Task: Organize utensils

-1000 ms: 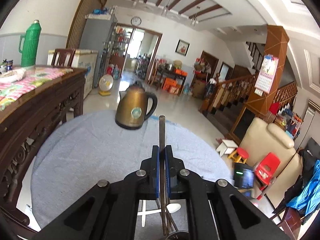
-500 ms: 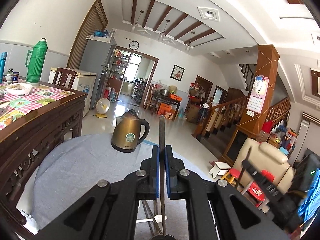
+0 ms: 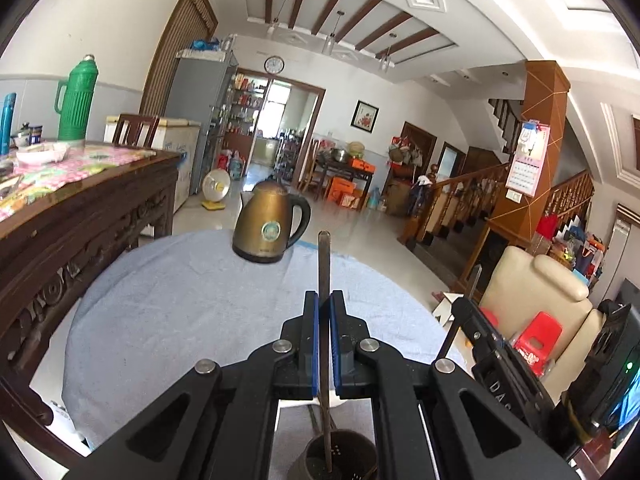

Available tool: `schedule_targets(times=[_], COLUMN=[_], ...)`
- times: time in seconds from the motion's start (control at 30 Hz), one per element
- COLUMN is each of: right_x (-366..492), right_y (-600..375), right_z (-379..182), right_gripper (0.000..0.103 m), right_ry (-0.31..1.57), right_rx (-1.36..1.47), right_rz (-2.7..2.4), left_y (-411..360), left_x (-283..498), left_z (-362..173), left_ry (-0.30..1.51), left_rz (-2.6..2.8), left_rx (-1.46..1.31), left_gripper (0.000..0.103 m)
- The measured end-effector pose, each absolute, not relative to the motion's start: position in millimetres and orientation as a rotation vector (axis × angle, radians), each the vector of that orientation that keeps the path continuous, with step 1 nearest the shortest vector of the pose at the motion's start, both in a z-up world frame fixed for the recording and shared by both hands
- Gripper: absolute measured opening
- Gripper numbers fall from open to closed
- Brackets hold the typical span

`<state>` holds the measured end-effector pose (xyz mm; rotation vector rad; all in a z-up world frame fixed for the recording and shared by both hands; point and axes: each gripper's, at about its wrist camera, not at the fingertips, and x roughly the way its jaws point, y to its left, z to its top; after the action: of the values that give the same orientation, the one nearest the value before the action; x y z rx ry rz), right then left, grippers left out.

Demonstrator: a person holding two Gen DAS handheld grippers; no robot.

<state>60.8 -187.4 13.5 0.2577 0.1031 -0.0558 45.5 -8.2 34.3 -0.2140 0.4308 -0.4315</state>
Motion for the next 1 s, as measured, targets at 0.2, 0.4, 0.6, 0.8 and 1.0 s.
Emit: schedule_targets(times=[0.2, 0.4, 0.6, 0.8, 1.0], right_x=[58.1, 34.9, 7.8, 19.7, 73.2], right_y=[-193.9, -208.5, -234.7, -286.4, -334.3], right_z=[-11.0, -25.0, -26.2, -40.3, -117.3], right_gripper=[0.007, 0.008, 0.061, 0.053, 0.042], right_ry=[0.177, 0.284, 0.293, 0.339, 0.653], right_rx=[0.225, 0.236, 0.321, 0.521, 0.837], right_rz=[-0.042, 0.026, 0.071, 0.021, 0.060], left_y=[-11.0, -9.3, 19.7, 57.5, 69.5], left_x=[42.6, 40.1, 27.1, 44.1, 98.3], left_z=[16.6, -5.1, -21.6, -29.7, -64.6], left_ry=[0.482, 0.582, 0.604, 0.621, 0.783], left_rz=[-0.426, -0.485, -0.487, -0.421, -0.408], left_rx=[-0.164, -0.123, -0.151, -0.201, -0.233], left_gripper=[0.005, 0.008, 0.046, 0.047, 0.048])
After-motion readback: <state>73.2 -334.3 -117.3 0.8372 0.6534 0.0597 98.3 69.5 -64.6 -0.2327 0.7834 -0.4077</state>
